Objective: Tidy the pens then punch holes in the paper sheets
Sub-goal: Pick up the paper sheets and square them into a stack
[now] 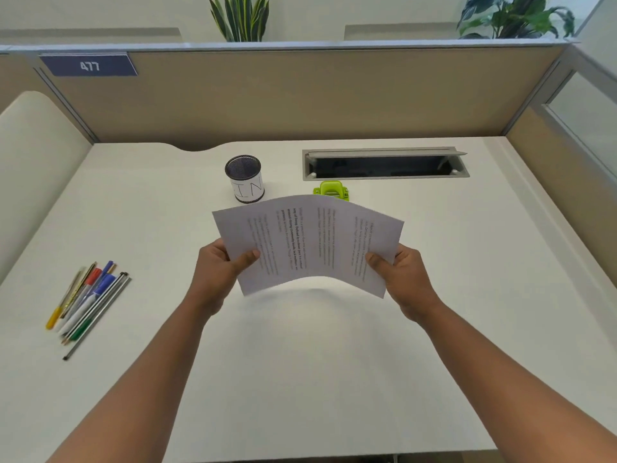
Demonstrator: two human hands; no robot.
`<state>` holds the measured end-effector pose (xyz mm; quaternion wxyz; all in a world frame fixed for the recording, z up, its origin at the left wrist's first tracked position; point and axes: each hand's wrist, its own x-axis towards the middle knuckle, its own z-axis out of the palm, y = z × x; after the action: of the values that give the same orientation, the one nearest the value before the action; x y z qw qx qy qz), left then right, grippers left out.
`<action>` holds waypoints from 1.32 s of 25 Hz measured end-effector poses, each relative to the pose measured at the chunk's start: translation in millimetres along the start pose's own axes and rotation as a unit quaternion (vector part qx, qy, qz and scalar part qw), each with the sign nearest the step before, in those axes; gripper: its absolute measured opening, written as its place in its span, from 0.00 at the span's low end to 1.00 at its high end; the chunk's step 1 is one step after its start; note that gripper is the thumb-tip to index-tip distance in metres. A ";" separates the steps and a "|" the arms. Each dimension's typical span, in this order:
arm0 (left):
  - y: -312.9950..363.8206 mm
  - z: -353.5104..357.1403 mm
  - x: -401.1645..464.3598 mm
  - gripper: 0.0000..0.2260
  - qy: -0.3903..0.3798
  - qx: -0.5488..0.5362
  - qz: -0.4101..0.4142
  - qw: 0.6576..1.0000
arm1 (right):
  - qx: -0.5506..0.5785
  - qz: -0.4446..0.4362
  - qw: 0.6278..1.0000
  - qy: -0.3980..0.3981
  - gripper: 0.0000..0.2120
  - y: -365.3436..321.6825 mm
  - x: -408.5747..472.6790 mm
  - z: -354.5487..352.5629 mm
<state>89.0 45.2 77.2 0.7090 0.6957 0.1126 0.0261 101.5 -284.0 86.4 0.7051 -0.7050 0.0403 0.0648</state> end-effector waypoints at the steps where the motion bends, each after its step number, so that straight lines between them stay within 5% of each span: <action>1: -1.5 6.8 -2.8 0.11 0.006 -0.005 0.007 1.000 | -0.006 -0.003 1.000 0.019 0.10 3.2 -0.6 3.3; 7: -17.4 45.6 -19.8 0.10 0.098 0.005 0.055 0.994 | 0.001 -0.023 0.995 0.102 0.12 22.2 -10.1 23.3; 10: -33.6 59.9 -31.2 0.12 0.124 0.040 0.029 0.991 | -0.050 0.011 0.992 0.119 0.05 46.6 -19.4 30.6; 16: -44.6 63.2 -38.6 0.10 0.123 0.062 0.015 0.990 | -0.065 0.009 0.993 0.101 0.13 52.1 -28.7 37.0; 21: -49.3 65.5 -46.1 0.09 0.119 0.081 0.012 0.990 | -0.104 0.033 0.989 0.105 0.06 56.3 -30.0 39.2; 33: -54.9 63.1 -45.3 0.09 0.109 0.115 -0.015 0.987 | -0.133 0.055 0.985 0.092 0.06 56.7 -28.3 37.7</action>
<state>50.8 -27.1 28.8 0.6082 0.7638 0.2018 0.0775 63.8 -247.4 34.6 0.5933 -0.7925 0.1346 0.0428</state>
